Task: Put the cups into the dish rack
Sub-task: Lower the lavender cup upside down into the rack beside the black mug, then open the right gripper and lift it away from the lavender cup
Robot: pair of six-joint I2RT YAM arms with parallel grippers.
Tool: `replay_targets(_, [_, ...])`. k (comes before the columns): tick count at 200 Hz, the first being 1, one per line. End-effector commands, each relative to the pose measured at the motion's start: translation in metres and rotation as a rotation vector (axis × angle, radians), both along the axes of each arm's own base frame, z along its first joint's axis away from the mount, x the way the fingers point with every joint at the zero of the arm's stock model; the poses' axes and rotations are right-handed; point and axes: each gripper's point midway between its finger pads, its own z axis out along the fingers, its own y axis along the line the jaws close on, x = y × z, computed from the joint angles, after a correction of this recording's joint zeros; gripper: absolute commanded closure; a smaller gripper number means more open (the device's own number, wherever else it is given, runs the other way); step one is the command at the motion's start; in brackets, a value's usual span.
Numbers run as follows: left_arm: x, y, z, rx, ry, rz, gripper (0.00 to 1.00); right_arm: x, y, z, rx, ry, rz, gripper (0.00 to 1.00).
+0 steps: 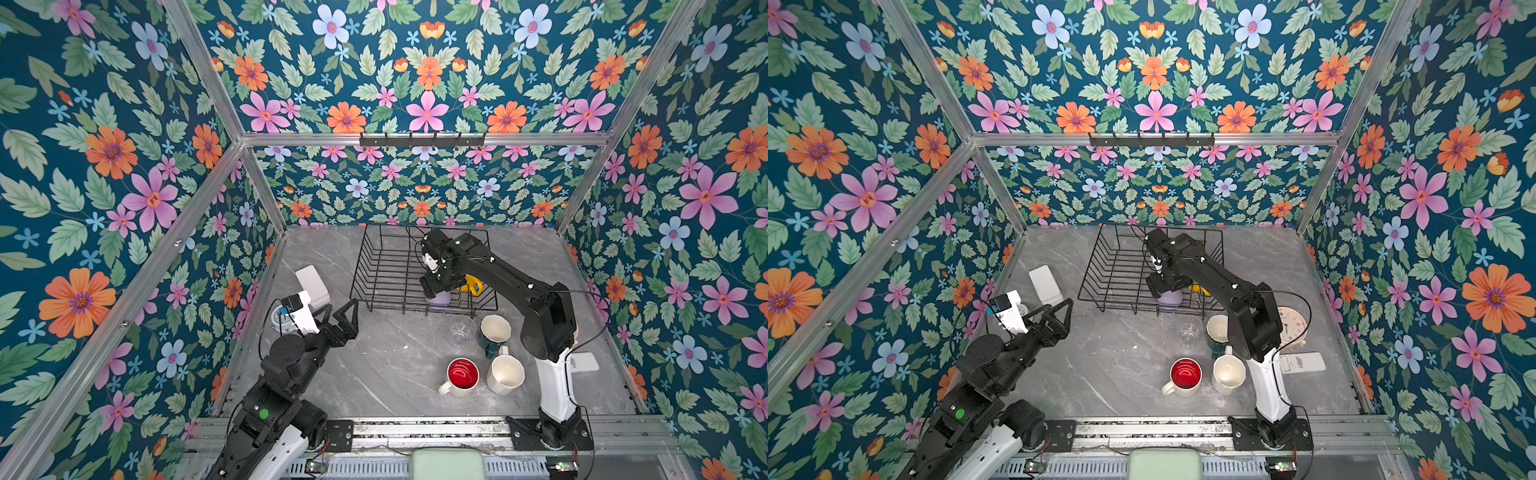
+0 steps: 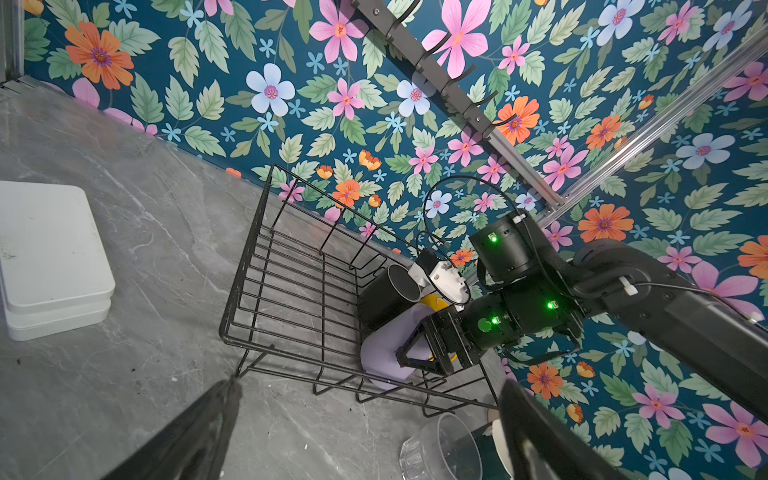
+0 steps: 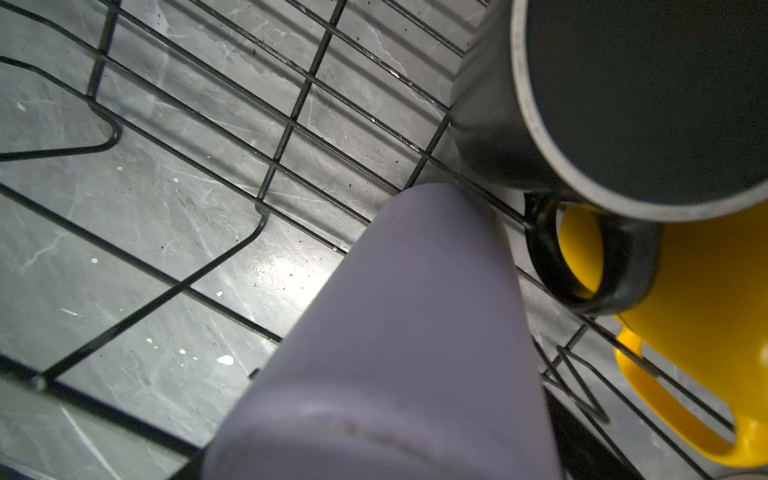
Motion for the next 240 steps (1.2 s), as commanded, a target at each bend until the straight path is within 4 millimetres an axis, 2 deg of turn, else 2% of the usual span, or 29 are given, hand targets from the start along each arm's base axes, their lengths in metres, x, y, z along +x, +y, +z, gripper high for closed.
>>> replay_targets(1, [-0.001,0.002,0.002,0.014,-0.009,0.005,0.00,-0.005,-0.001,0.013,0.022,-0.001,-0.015,0.18])
replay_targets(24, [-0.001,0.003,0.003,0.012,-0.013,0.009,0.00,-0.011,-0.005,0.037,0.060,-0.045,-0.028,0.18])
replay_targets(48, [-0.001,0.004,0.004,0.011,-0.017,0.012,0.00,-0.027,-0.020,0.063,0.082,-0.087,-0.053,0.18])
replay_targets(73, [0.000,0.003,0.006,0.010,-0.027,0.012,0.00,-0.050,-0.046,0.088,0.111,-0.122,-0.100,0.19])
replay_targets(77, [0.000,0.003,0.007,0.010,-0.030,0.012,0.00,-0.054,-0.050,0.086,0.107,-0.115,-0.106,0.20])
replay_targets(81, [0.000,0.003,0.007,0.010,-0.030,0.012,0.00,-0.060,-0.057,0.097,0.126,-0.139,-0.117,0.20])
replay_targets(102, [0.002,0.002,0.011,0.016,-0.040,0.013,0.00,-0.087,-0.086,0.108,0.151,-0.142,-0.175,0.21])
replay_targets(119, [0.003,0.001,0.014,0.021,-0.048,0.011,0.00,-0.113,-0.111,0.107,0.152,-0.127,-0.235,0.24])
replay_targets(146, [0.005,-0.001,0.019,0.023,-0.064,0.006,0.00,-0.156,-0.149,0.092,0.093,-0.088,-0.327,0.26])
replay_targets(168, [0.006,-0.005,0.025,0.028,-0.075,-0.008,0.00,-0.188,-0.172,0.080,0.065,-0.045,-0.399,0.29])
replay_targets(197, [0.008,-0.009,0.031,0.036,-0.088,-0.027,0.00,-0.220,-0.189,0.068,0.077,-0.008,-0.476,0.35])
replay_targets(221, [0.009,-0.012,0.033,0.040,-0.095,-0.037,0.00,-0.235,-0.199,0.053,0.044,0.037,-0.517,0.41])
replay_targets(240, [0.009,-0.013,0.034,0.043,-0.098,-0.045,0.00,-0.244,-0.200,0.041,0.054,0.066,-0.539,0.45])
